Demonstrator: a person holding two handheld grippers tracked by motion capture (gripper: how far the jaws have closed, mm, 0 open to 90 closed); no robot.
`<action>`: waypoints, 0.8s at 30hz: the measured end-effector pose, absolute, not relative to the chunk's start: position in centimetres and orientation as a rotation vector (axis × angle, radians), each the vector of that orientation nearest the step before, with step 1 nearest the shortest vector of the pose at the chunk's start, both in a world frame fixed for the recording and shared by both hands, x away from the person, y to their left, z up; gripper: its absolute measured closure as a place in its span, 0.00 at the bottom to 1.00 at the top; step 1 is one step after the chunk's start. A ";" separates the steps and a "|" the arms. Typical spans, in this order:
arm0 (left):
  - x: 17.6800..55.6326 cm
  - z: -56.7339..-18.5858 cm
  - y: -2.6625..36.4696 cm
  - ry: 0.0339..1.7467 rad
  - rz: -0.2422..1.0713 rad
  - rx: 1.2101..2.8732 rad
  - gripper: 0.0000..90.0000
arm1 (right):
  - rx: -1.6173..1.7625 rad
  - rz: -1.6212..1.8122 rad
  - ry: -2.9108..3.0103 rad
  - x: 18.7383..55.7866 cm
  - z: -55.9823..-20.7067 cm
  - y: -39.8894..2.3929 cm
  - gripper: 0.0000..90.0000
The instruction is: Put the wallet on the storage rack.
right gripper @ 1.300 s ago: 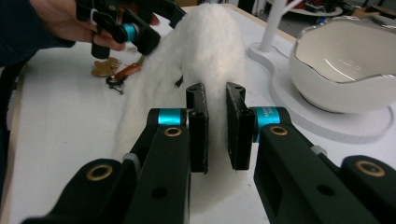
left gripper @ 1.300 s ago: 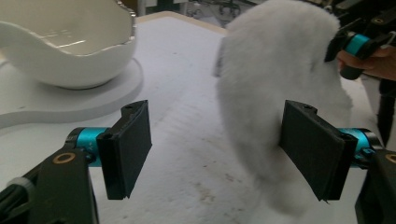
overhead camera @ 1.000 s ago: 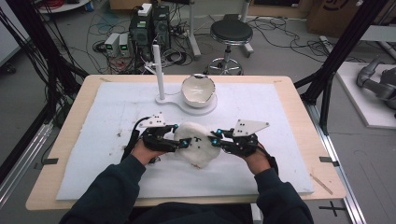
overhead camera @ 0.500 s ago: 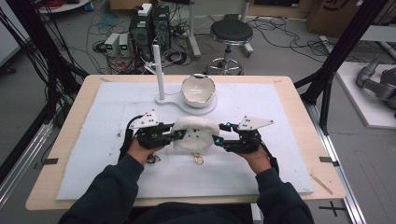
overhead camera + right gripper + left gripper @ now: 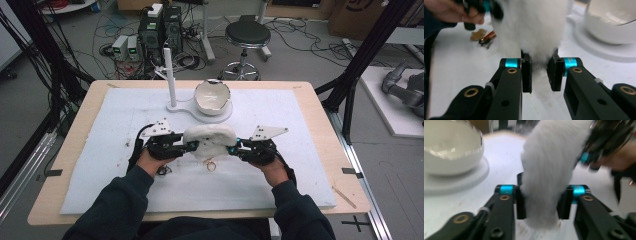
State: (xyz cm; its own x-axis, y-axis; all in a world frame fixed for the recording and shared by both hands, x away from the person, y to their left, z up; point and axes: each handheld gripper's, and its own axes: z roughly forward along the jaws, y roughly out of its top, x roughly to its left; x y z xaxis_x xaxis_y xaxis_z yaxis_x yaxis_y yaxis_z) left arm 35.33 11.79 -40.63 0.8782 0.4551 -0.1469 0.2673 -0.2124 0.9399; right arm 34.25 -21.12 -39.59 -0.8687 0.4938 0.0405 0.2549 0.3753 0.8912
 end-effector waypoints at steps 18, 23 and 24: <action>34.9 -39.9 12.5 0.457 0.192 1.717 0.85 | 0.659 1.535 2.376 34.4 -39.6 -21.3 0.78; 35.2 -40.2 12.4 0.518 0.213 1.761 0.69 | 0.633 1.556 2.338 34.1 -39.2 -21.6 0.85; 35.5 -40.4 12.5 0.581 0.223 1.776 0.61 | 0.627 1.526 2.318 34.0 -39.0 -21.6 0.86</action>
